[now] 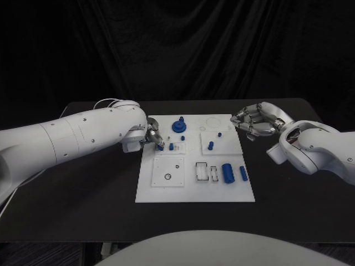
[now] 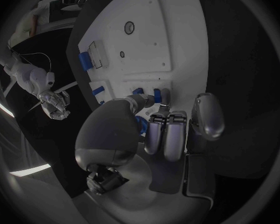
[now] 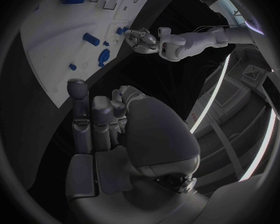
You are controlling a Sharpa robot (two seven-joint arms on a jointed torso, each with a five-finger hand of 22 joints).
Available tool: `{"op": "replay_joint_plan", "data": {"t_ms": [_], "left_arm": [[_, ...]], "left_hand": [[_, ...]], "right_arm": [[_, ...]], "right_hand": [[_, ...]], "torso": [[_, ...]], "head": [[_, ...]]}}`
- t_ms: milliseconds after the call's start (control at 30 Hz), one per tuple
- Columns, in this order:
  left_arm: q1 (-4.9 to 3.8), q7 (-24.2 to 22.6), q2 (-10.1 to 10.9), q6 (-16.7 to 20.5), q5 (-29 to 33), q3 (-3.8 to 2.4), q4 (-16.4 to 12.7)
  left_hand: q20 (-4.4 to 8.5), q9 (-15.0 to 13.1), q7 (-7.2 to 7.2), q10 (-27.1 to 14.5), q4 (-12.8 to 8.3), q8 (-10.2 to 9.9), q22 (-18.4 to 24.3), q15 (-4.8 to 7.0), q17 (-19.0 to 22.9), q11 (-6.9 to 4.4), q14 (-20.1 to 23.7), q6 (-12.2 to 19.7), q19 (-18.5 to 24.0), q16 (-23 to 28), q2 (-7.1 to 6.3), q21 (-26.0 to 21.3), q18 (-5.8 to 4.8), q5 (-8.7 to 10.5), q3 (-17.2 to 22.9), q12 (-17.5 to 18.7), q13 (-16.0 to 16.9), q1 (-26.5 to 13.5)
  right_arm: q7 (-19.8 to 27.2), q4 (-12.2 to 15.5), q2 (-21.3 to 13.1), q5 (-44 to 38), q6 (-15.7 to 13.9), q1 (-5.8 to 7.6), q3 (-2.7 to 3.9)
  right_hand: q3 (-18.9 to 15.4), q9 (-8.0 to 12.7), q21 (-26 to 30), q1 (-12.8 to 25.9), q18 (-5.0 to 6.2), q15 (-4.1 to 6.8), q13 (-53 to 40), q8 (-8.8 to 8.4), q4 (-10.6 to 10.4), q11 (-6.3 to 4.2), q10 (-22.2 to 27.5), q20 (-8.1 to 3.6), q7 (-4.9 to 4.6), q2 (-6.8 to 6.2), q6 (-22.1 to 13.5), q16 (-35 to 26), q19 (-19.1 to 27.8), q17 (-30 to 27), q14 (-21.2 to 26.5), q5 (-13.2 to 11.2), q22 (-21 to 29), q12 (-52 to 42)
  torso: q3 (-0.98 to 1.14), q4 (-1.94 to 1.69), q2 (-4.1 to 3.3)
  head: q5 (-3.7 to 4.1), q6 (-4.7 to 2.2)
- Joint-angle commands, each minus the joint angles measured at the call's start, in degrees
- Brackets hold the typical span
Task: Assemble the parts on the task board
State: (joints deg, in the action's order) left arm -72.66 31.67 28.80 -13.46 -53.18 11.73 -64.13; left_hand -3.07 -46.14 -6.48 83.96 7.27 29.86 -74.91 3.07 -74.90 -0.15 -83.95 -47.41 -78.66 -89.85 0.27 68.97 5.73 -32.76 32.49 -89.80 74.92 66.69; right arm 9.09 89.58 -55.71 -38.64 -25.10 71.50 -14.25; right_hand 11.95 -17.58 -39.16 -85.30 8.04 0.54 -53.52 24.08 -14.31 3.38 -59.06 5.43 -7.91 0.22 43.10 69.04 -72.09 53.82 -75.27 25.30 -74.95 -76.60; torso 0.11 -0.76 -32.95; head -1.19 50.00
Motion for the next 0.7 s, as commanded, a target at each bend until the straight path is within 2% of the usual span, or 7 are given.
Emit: {"op": "replay_joint_plan", "data": {"t_ms": [33,200,233,267,300,400,700], "left_arm": [[0.89,0.2,0.1,-0.8,0.2,0.34,0.1],[1.15,0.2,0.2,-0.6,0.2,0.34,0.1],[1.18,0.2,0.3,-0.6,0.2,0.34,0.1],[1.2,0.2,0.3,-0.6,0.2,0.34,0.1],[1.24,0.3,0.3,-0.5,0.2,0.34,0.1],[1.32,0.4,0.4,-0.4,0.2,0.34,0.1],[1.46,0.8,0.7,-0.3,0.2,0.34,0.2]], "left_hand": [[0.11,-0.1,2.62,6.0,-5.1,-0.1,-8.3,0.36,-15.1,-0.35,-6.0,-2.6,0.5,-0.2,0.65,-0.2,-0.65,-0.21,4.8,-0.2,15.1,0.1],[0.05,0.1,2.48,6.0,-5.4,-1.9,-8.1,0.26,-15.1,-0.21,-6.0,-2.8,0.7,-0.2,1.06,-0.8,-0.56,1.77,4.6,-0.2,15.1,-0.8],[-0.21,0.6,2.26,6.0,-4.7,-3.5,-8.0,0.03,-15.1,0.06,-6.0,-2.4,0.9,-0.2,1.01,-1.3,-0.56,6.35,3.1,-0.2,15.1,-2.0],[-0.3,0.8,2.21,6.0,-4.0,-4.1,-7.9,-0.12,-15.1,0.18,-6.0,-2.3,1.0,-0.2,0.97,-1.5,-0.52,9.0,2.0,-0.2,15.1,-2.8],[-0.59,1.3,2.13,6.0,-3.1,-5.7,-7.8,-0.24,-15.1,0.3,-6.0,-1.7,1.1,-0.2,0.97,-1.9,-0.51,13.94,-0.1,-0.2,15.0,-3.8],[-0.92,3.0,1.59,5.9,-1.1,-9.0,-7.7,-0.73,-15.1,0.84,-6.0,-1.4,1.1,-0.2,1.2,-2.6,-0.39,18.98,-4.2,0.0,14.9,-5.4],[-1.29,4.8,1.22,5.8,4.0,-12.8,-7.7,-1.11,-15.1,1.23,-6.0,-3.3,1.0,-0.2,1.1,-3.3,-0.3,22.24,-11.7,0.0,14.9,-8.8]], "right_arm": [[-1.5,-0.1,0.0,-0.3,1.1,-0.24,0.04],[-1.8,-0.3,0.0,-0.3,1.4,-0.36,0.04],[-1.9,-0.3,0.0,-0.3,1.4,-0.37,0.04],[-1.9,-0.3,0.0,-0.3,1.5,-0.38,0.04],[-1.9,-0.4,0.0,-0.3,1.6,-0.4,0.04],[-2.1,-0.4,0.0,-0.3,1.8,-0.44,0.04],[-2.3,-0.6,0.1,-0.3,2.3,-0.54,0.04]], "right_hand": [[0.1,-0.1,0.2,-0.3,1.04,0.08,0.1,0.43,-0.5,-0.01,-0.3,0.03,-0.07,-0.07,-0.6,0.2,-0.1,-0.2,-0.1,0.2,-2.1,-0.2],[0.0,-0.1,0.3,-0.2,1.05,0.06,0.2,0.6,-0.6,0.01,-0.2,0.04,-0.1,-0.1,-0.7,0.1,-0.2,-0.2,0.0,0.0,-2.1,-0.2],[0.0,-0.1,0.3,-0.2,1.05,0.06,0.2,0.6,-0.6,0.01,-0.2,0.04,-0.1,-0.1,-0.7,0.1,-0.2,-0.2,0.0,0.0,-2.1,-0.2],[0.0,-0.2,0.4,-0.1,1.06,0.04,0.3,0.74,-0.7,0.03,-0.2,0.05,-0.12,-0.15,-0.9,0.1,-0.1,-0.3,0.0,-0.1,-2.1,-0.2],[0.0,-0.2,0.4,-0.1,1.06,0.04,0.3,0.74,-0.7,0.03,-0.2,0.05,-0.12,-0.15,-0.9,0.1,-0.1,-0.3,0.0,-0.1,-2.1,-0.2],[0.0,-0.2,0.6,0.0,1.07,0.03,0.4,0.83,-0.8,0.05,-0.1,0.06,-0.13,-0.22,-1.0,0.1,-0.1,-0.3,0.0,-0.2,-2.1,-0.2],[-0.1,-0.2,0.6,0.1,1.07,0.01,0.5,0.95,-0.9,0.06,0.0,0.07,-0.15,-0.35,-1.1,0.1,-0.1,-0.4,0.0,-0.3,-2.1,-0.2]], "torso": [[-0.02,0.04,0.02],[-0.02,0.02,0.04],[-0.02,0.02,0.03],[-0.02,0.02,0.03],[-0.03,0.04,0.02],[-0.02,0.05,0.02],[-0.03,0.07,0.04]], "head": [[-0.05,0.0],[-0.02,0.0],[-0.03,0.0],[-0.04,0.0],[-0.1,0.0],[-0.19,0.0],[-0.35,0.0]]}}
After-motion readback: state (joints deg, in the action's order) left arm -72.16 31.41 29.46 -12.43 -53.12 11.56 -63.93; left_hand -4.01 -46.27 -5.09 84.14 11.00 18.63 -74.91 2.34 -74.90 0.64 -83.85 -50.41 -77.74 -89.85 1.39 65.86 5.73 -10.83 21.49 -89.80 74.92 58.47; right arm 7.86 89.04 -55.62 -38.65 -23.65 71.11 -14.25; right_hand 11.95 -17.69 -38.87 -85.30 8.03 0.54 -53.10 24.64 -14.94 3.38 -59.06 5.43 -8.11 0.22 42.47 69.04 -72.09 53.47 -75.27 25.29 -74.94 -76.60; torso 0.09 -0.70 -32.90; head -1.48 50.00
